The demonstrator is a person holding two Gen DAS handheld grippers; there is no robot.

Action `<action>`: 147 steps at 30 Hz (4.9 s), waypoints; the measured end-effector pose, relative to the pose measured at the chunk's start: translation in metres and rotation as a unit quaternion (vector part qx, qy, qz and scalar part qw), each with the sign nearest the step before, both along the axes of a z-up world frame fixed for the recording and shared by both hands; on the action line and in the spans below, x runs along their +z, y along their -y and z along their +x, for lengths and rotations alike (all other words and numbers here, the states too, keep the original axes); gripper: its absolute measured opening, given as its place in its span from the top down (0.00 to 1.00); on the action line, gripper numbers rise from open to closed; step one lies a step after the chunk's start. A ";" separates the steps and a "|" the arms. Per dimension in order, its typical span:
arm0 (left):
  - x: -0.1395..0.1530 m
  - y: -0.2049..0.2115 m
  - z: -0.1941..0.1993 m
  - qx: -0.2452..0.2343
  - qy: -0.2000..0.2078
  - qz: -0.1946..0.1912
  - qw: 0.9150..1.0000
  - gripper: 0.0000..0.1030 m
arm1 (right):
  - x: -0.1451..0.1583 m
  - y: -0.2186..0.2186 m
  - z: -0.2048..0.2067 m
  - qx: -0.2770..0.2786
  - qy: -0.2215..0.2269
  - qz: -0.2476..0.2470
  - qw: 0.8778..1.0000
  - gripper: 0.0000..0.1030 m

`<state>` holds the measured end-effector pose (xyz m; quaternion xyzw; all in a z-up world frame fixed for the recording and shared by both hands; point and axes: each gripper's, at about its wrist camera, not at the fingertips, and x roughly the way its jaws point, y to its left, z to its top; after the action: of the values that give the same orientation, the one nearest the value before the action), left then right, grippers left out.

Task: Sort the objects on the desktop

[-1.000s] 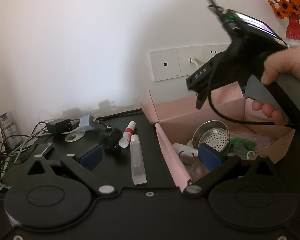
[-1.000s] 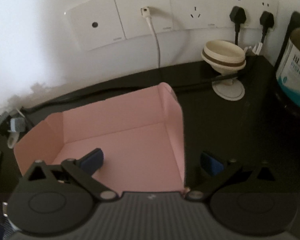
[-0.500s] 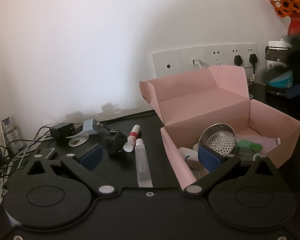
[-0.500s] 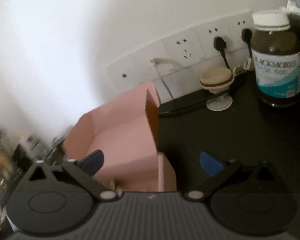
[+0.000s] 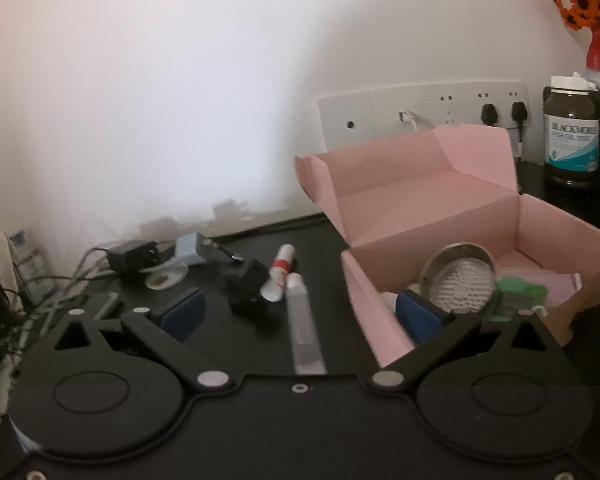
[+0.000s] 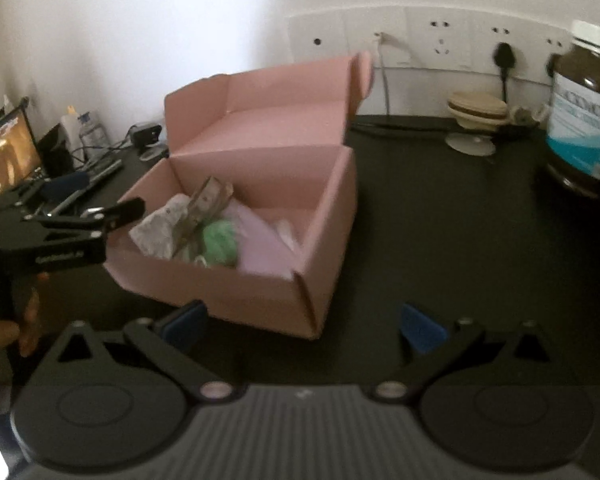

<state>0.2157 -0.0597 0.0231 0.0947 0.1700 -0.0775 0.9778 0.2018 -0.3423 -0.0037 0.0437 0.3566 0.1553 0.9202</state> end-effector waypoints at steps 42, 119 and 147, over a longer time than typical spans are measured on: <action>-0.001 -0.017 0.018 -0.033 -0.028 0.002 0.999 0.00 | 0.007 -0.010 0.083 0.025 0.021 0.125 0.992 0.01; -0.026 -0.070 0.056 0.014 -0.182 -0.036 0.983 0.00 | -0.008 0.023 0.083 -0.115 -0.012 0.250 0.961 0.01; -0.026 -0.078 0.055 0.002 -0.175 -0.036 0.984 0.00 | -0.010 0.021 0.084 -0.111 -0.009 0.255 0.961 0.01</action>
<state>0.2703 0.0186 -0.0028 0.0443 0.3358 -0.0968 0.9359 0.2857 -0.3630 -0.0138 0.3174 0.3062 0.1380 0.8868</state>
